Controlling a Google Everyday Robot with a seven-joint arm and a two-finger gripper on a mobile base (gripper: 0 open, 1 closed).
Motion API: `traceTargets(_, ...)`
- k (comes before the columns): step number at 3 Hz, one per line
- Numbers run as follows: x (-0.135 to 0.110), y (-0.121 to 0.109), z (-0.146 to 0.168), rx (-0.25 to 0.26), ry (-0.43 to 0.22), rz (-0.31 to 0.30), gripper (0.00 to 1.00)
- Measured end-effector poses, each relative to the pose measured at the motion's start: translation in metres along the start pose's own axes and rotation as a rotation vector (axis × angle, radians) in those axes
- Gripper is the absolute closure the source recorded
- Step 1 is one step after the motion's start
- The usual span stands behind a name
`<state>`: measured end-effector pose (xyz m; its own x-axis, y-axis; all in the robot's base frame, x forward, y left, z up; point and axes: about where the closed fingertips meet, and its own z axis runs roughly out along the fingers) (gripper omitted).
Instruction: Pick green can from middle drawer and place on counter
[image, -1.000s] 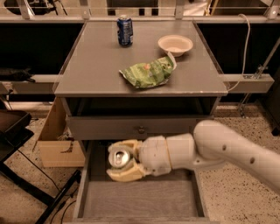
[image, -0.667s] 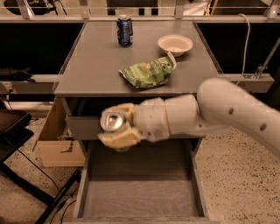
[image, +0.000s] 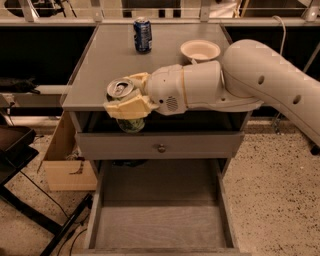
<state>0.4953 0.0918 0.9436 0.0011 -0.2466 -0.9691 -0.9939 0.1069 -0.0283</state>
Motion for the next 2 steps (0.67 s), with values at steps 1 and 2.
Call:
traceTargets(1, -0.02, -0.039, 0.012, -0.042, -0.015, -0.027, 1.0)
traceTargets(2, -0.038, -0.086, 0.034, -0.087, -0.038, -0.001, 1.0)
